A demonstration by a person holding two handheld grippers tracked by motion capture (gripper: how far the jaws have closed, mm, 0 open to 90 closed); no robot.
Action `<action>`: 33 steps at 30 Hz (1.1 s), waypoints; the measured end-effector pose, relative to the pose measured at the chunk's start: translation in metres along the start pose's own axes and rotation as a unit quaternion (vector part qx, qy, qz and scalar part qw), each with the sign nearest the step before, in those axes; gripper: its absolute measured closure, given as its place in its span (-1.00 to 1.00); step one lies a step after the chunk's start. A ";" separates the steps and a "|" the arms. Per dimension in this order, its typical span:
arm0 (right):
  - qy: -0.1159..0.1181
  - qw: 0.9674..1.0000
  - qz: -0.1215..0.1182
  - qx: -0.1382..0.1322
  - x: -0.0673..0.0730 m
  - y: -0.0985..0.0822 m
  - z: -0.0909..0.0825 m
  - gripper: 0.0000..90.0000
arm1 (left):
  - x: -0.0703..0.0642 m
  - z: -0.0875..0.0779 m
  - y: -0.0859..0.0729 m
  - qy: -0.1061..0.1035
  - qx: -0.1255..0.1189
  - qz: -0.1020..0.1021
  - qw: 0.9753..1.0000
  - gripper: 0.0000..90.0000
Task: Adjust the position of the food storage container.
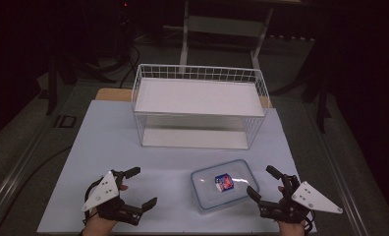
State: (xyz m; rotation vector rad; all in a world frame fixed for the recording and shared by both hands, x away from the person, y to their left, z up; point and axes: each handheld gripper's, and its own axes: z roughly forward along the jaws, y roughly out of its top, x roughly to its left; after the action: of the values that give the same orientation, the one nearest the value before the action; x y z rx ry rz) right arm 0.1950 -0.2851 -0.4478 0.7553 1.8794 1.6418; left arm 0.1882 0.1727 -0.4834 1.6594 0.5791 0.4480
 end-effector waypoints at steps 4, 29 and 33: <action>0.015 1.000 0.003 0.007 0.001 0.011 0.000 -0.74 | 0.000 -0.001 0.001 -0.002 -0.004 0.000 1.000 -1.00; 0.177 0.968 -0.005 0.180 0.038 -0.026 0.031 0.83 | 0.002 0.002 0.000 -0.006 -0.005 -0.006 1.000 -1.00; 0.212 0.950 -0.021 0.228 0.046 -0.042 0.044 1.00 | 0.003 0.004 -0.001 -0.008 -0.003 -0.009 1.000 -1.00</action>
State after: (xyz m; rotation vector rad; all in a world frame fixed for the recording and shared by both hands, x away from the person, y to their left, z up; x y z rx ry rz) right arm 0.1910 -0.2267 -0.4960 0.5539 2.6184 1.4350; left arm 0.1931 0.1718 -0.4848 1.6494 0.5794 0.4233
